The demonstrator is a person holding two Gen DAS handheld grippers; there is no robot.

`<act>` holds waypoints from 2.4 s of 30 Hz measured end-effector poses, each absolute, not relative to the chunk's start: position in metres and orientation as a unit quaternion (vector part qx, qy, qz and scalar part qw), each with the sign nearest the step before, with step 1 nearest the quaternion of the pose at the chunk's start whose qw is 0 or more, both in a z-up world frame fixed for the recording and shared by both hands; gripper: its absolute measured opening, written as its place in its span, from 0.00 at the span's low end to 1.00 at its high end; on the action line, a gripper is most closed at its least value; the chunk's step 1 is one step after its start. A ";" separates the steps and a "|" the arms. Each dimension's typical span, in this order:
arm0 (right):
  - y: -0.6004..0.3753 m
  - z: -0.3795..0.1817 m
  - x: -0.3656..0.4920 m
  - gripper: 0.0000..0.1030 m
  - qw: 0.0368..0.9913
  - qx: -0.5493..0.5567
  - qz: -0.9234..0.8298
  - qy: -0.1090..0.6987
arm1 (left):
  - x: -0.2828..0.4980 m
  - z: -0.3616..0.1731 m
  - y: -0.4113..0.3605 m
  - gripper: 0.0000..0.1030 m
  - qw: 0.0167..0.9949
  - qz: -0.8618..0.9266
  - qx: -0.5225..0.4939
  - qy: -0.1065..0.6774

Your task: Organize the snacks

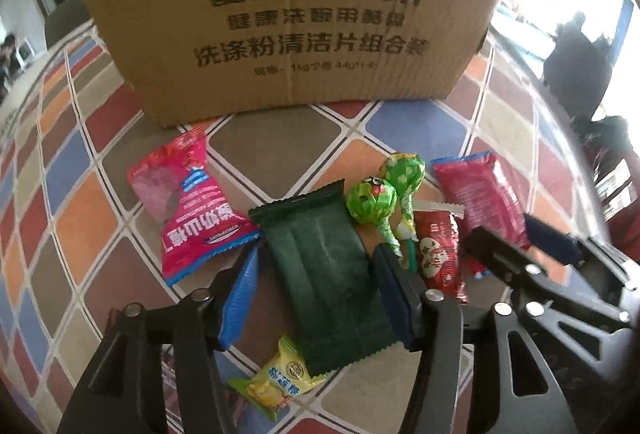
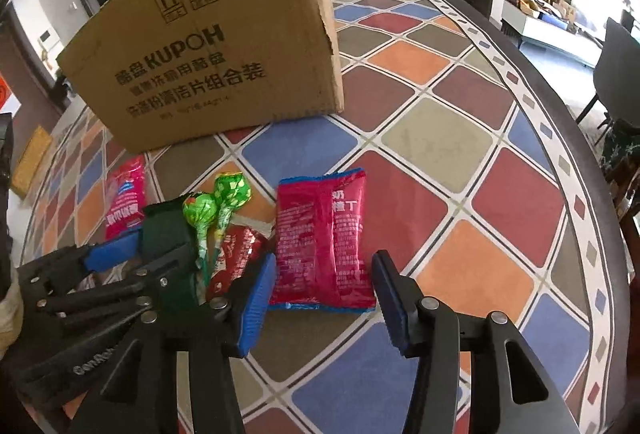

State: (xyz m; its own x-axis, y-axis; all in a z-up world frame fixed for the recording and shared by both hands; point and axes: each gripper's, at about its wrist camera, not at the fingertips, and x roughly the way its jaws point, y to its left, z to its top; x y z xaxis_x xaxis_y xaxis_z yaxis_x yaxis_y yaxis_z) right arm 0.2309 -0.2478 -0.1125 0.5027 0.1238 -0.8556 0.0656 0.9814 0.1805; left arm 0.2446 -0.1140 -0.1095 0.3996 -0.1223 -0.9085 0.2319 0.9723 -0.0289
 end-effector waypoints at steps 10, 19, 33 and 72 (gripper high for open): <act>-0.242 -0.114 0.234 0.57 0.863 0.077 0.020 0.499 | 0.238 -0.109 -0.108 0.42 0.843 -0.130 0.042 0.520; -0.232 -0.114 0.235 0.46 0.868 0.036 -0.005 0.496 | 0.238 -0.103 -0.087 0.42 0.845 -0.135 0.001 0.517; -0.235 -0.079 0.219 0.13 0.886 0.046 0.002 0.462 | 0.228 -0.068 -0.083 0.42 0.863 -0.143 -0.004 0.485; -0.236 -0.099 0.228 0.41 0.873 0.048 0.002 0.485 | 0.222 -0.066 -0.078 0.42 0.869 -0.145 -0.012 0.473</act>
